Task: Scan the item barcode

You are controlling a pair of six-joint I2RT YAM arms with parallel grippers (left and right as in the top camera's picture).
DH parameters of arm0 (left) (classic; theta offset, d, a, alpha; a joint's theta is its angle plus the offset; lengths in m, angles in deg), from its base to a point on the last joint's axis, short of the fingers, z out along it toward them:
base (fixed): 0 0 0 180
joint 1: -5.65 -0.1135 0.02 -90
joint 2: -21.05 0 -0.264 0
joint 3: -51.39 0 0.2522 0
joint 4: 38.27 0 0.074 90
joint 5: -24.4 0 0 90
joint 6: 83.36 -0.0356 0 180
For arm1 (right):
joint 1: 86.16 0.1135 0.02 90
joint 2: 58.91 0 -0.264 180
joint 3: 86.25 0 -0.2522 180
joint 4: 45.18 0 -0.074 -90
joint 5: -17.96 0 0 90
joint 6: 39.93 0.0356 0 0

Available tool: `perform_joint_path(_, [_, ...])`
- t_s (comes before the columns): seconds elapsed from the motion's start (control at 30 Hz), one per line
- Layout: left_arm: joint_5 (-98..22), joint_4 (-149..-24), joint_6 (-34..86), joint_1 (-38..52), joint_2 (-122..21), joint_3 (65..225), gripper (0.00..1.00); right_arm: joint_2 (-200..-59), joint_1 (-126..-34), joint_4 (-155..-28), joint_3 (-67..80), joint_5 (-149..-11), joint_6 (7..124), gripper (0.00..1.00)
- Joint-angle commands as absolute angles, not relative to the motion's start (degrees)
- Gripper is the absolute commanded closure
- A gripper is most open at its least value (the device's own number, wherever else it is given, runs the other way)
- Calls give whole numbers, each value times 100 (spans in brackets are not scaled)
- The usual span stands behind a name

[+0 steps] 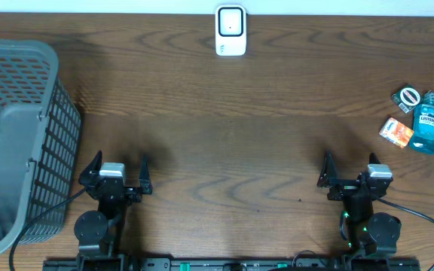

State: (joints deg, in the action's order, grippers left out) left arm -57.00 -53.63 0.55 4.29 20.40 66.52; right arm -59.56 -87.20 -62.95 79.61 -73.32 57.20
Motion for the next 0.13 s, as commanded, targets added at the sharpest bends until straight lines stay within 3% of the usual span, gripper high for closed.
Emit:
perform_joint_path(0.0, [-5731,-5538,-19,451,2082,6539,2,-5923,-8622,-6324,7967,-7282,5666,1])
perform_joint_path(0.1, [-5731,-5540,-19,451,2082,6539,2,-5923,-8622,-6322,7967,-7282,5666,1])
